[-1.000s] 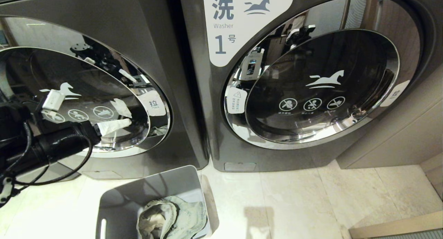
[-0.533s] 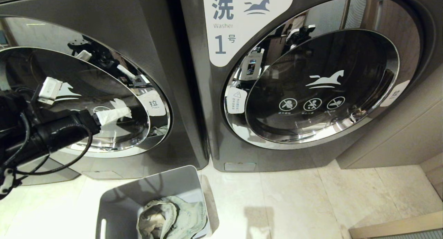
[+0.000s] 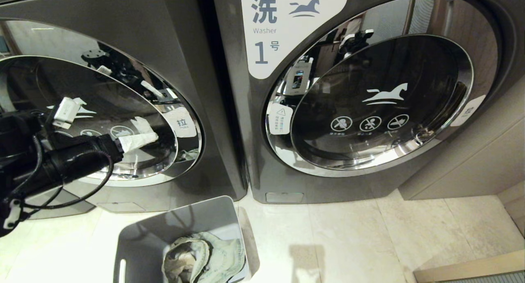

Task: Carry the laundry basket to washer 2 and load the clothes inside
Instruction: Open the lid of the washing machine

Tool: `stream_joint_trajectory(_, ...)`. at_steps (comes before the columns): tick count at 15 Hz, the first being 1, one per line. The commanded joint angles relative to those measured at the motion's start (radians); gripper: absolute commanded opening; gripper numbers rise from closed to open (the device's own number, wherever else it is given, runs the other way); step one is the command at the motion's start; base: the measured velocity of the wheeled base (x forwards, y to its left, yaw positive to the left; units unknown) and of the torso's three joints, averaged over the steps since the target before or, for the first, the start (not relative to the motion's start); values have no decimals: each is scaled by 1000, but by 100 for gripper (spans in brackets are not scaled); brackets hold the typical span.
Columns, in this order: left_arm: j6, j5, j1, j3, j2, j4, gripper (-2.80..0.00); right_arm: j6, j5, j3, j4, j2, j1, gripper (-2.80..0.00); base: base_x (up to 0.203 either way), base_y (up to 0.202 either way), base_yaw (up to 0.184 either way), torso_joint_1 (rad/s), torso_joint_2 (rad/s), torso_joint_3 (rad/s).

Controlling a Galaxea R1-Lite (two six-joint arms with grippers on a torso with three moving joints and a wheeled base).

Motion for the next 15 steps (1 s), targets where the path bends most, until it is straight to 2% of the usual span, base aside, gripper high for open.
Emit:
stream_joint_trajectory(1,-2,-3,-8,1,-30,-1,0,0,0,40,-2,2,0,-280,0,0,0,0,0,0)
stream_joint_trajectory(3,3,1,-21,-9,-73,28,0,0,0,40,-2,2,0,-280,0,0,0,0,0,0)
stream_joint_trajectory(7,2,6,-22,-11,-226,160,0,0,0,40,-2,2,0,-280,0,0,0,0,0,0)
stream_joint_trajectory(11,20,14,-23,158,-441,207,0,0,0,40,-2,2,0,-280,0,0,0,0,0,0)
stream_joint_trajectory(15,46,78,-29,257,-612,334,0,0,0,40,-2,2,0,-280,0,0,0,0,0,0)
